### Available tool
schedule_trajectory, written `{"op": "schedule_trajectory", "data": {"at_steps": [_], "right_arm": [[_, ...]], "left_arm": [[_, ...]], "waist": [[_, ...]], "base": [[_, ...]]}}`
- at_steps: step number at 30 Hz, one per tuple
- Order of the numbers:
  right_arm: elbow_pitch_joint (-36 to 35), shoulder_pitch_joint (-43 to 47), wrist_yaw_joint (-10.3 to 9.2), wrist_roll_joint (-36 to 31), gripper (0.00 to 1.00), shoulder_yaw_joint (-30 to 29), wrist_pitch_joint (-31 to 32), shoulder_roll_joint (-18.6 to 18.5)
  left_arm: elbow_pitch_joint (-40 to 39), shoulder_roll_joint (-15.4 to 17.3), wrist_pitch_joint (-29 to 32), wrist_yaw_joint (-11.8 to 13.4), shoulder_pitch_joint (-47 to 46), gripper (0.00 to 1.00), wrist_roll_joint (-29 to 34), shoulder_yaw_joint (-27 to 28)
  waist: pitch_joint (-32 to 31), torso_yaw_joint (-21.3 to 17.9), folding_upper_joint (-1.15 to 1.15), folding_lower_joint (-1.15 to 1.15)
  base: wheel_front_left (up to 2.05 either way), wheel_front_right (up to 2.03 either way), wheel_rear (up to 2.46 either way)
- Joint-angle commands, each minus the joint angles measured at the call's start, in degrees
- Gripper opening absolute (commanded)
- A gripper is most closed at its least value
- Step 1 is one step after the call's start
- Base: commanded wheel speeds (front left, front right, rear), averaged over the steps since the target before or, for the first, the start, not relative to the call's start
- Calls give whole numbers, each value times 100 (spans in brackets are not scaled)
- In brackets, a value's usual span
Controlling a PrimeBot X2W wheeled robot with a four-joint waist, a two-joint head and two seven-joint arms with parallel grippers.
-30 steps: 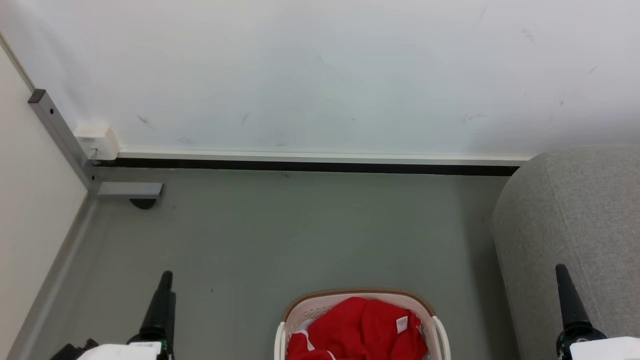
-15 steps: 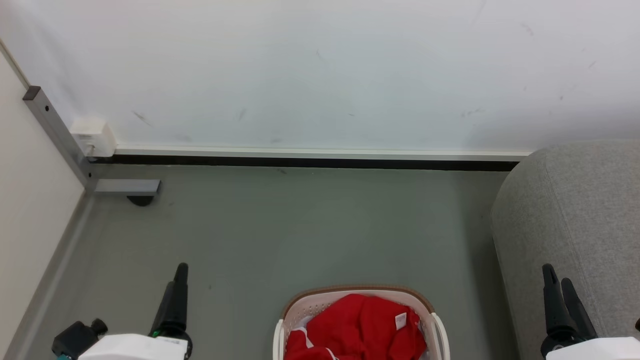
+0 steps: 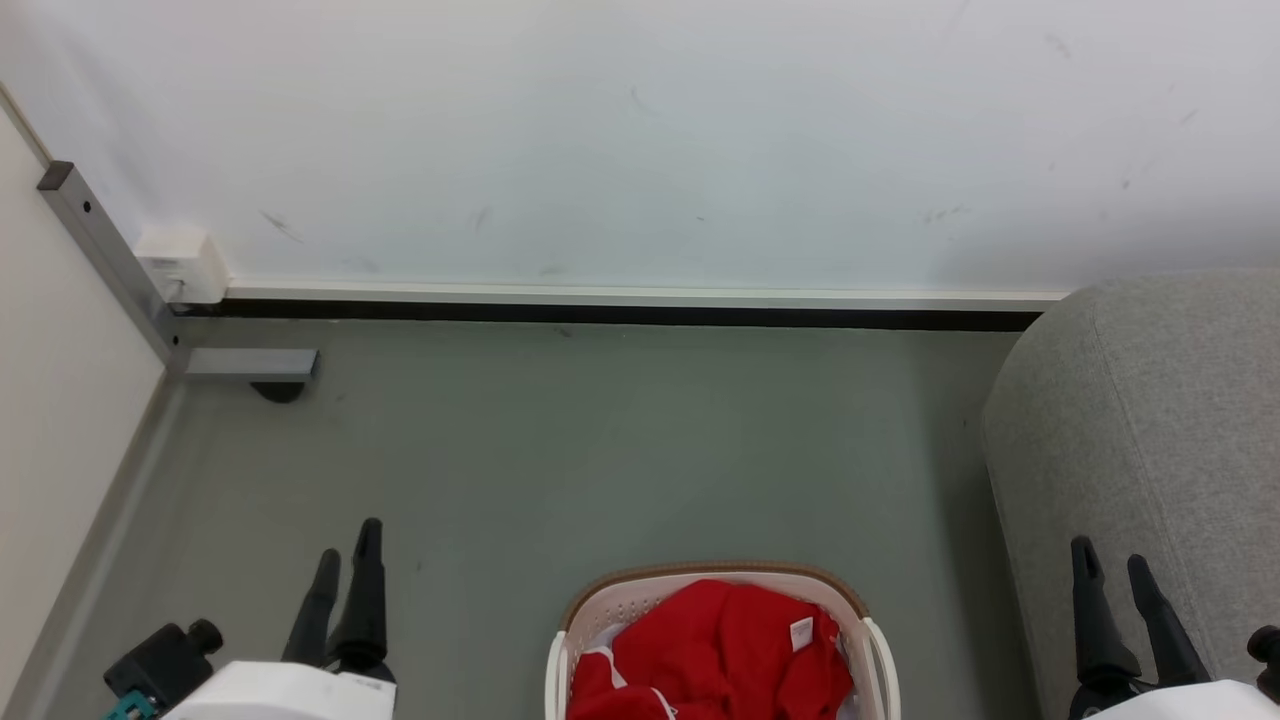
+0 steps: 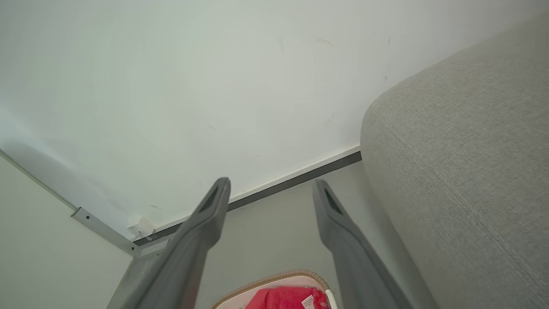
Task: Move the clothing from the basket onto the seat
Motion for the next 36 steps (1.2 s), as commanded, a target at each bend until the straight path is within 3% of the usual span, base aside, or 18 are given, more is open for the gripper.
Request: {"op": "schedule_trajectory", "data": {"at_steps": [1, 36], "right_arm": [[-25, 7, -5, -293, 100, -4, -86, -53], [-371, 249, -8, -2595, 100, -203, -621, -11]], "left_arm": [[-68, 49, -76, -17, -90, 100, 322, -10], [-192, 147, -621, -57, 120, 100, 2584, -49]], "waist": [[8, 5, 0, 0], [42, 10, 0, 0]], "base": [[0, 0, 0], [0, 0, 0]]}}
